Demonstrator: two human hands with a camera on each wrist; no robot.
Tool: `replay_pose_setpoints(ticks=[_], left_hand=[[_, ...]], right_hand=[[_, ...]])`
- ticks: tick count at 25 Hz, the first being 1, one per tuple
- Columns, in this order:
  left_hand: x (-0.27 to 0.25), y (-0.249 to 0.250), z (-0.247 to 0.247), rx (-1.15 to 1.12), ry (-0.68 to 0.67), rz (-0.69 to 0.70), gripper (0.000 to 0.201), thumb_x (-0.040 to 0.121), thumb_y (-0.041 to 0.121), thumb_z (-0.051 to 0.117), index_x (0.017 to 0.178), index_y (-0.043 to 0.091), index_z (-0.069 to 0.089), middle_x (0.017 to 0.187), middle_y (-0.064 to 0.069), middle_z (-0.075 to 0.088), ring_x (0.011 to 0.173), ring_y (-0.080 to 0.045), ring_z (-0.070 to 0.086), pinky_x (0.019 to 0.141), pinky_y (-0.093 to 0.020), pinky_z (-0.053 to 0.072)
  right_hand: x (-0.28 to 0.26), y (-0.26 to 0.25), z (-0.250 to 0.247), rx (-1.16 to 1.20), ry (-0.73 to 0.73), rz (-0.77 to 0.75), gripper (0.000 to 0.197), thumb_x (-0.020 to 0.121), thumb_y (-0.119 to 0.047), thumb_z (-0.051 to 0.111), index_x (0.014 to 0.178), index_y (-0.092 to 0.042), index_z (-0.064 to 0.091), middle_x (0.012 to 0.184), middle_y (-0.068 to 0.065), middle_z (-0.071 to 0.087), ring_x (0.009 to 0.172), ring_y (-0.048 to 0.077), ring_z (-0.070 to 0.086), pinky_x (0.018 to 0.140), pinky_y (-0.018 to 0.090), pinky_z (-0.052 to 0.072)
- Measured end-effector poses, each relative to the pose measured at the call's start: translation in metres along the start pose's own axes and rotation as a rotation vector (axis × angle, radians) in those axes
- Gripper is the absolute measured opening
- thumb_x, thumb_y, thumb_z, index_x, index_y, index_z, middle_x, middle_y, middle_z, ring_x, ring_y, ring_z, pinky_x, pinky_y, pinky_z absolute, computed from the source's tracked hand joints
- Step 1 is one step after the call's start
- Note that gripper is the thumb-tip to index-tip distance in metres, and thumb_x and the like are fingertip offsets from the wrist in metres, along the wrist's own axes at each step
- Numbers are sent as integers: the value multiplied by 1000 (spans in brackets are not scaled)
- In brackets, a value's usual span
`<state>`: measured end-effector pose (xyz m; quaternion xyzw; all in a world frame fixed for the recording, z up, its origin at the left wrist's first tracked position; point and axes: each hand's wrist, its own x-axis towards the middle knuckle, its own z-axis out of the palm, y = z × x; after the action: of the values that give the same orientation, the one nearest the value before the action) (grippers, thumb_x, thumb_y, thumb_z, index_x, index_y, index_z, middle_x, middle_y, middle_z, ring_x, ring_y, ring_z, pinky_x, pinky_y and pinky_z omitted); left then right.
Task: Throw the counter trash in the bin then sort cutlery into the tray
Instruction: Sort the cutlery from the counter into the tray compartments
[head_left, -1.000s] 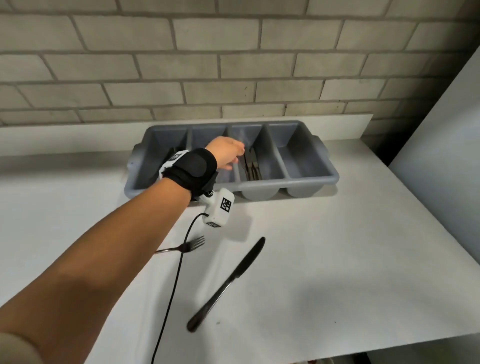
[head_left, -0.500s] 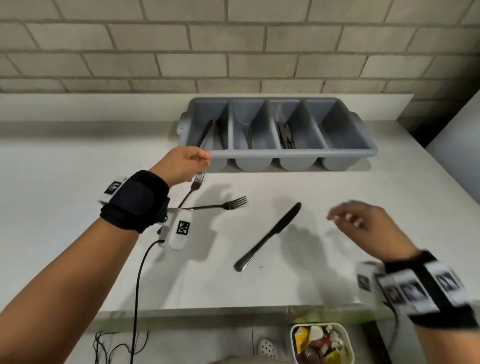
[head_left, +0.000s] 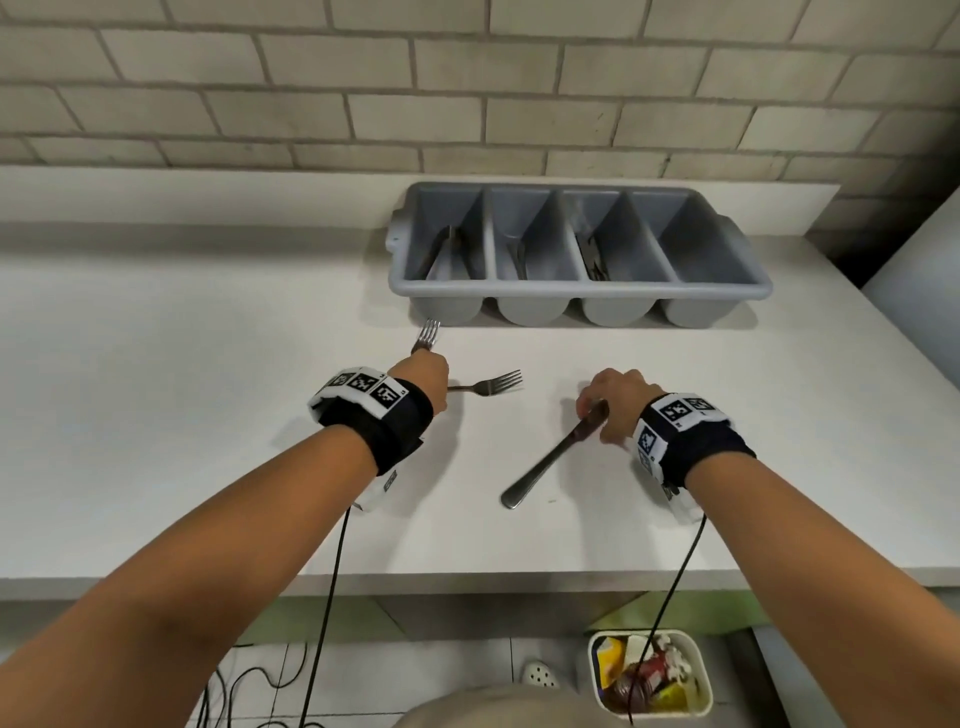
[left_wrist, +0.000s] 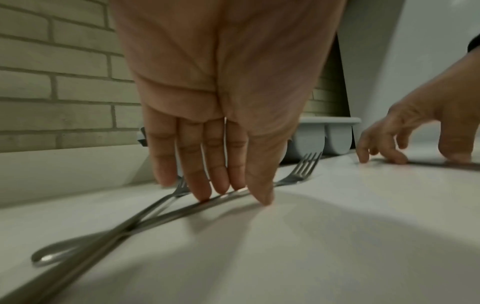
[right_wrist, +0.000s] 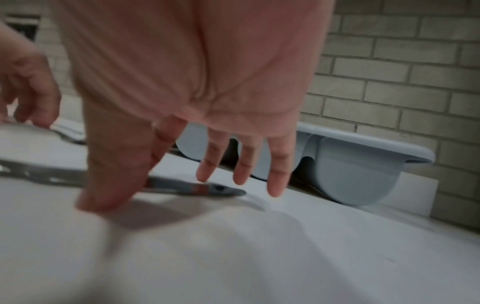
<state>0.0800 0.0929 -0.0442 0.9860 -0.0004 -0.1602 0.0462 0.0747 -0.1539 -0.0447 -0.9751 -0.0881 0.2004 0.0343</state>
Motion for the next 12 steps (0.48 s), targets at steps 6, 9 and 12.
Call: replay_pose_setpoints(ticks=[6, 9, 12], left_hand=[[12, 11, 8, 194, -97, 24, 28, 94, 8, 43, 115, 3, 61, 122, -12, 63, 113, -29, 61, 89, -36, 51], [15, 19, 10, 167, -43, 54, 26, 95, 13, 41, 115, 8, 58, 119, -10, 63, 112, -28, 59, 90, -37, 47], [15, 25, 6, 74, -15, 100, 25, 94, 12, 39, 115, 9, 52, 117, -13, 62, 108, -31, 59, 89, -38, 47]], right_hand=[[9, 8, 1, 25, -34, -13, 26, 65, -11, 74, 71, -31, 58, 118, -8, 51, 104, 18, 55, 77, 28, 43], [8, 11, 0, 30, -18, 21, 25, 68, -12, 70, 69, -29, 53, 95, -8, 58, 89, 19, 56, 74, 28, 40], [7, 16, -3, 19, -45, -7, 19, 75, -10, 64, 72, -26, 55, 76, -12, 52, 83, 15, 48, 90, 34, 39]])
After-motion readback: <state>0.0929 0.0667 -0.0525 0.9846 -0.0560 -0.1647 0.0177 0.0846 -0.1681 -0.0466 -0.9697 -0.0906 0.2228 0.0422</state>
